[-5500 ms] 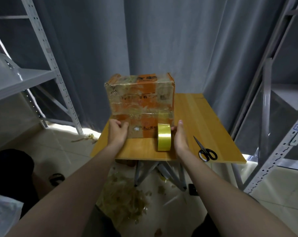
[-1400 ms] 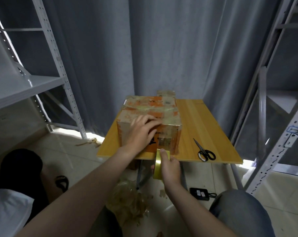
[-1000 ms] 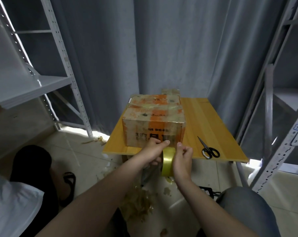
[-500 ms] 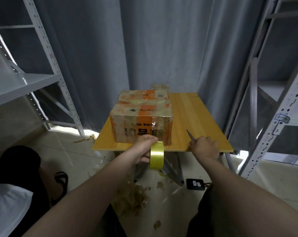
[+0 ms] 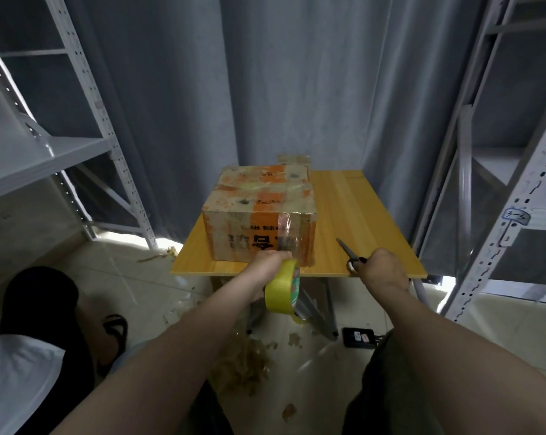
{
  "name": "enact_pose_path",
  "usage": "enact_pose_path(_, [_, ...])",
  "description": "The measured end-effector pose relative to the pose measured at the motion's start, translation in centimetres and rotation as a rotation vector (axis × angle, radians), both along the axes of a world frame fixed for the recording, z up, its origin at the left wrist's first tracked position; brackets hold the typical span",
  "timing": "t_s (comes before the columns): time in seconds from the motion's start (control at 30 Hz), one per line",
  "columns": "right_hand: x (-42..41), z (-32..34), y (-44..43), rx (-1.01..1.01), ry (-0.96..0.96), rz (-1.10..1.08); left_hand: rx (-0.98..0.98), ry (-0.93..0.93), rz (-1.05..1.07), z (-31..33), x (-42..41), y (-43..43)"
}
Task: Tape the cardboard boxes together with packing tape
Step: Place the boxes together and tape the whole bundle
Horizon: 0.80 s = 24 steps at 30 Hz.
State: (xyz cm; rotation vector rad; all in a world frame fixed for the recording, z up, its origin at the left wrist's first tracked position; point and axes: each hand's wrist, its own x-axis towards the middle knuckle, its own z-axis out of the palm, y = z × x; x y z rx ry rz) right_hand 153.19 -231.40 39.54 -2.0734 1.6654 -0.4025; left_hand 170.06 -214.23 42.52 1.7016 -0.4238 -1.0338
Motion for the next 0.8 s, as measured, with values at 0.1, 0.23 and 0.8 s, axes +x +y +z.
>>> enact_pose_path(0.1, [0.3,-0.1,0.3,0.228,-0.527,-0.006,0.010,0.043,-0.087,0.4,-0.3,0.3])
enact_pose_path(0.23, [-0.3,-0.3,2.2,0.543,-1.052,0.187,0.013,0.036,-0.096,1.0,-0.9,0.7])
enact_pose_path(0.8, [-0.4,6.0,1.2,0.640,-0.142,0.733,-0.202,0.054,0.107,-0.9,-0.6,0.6])
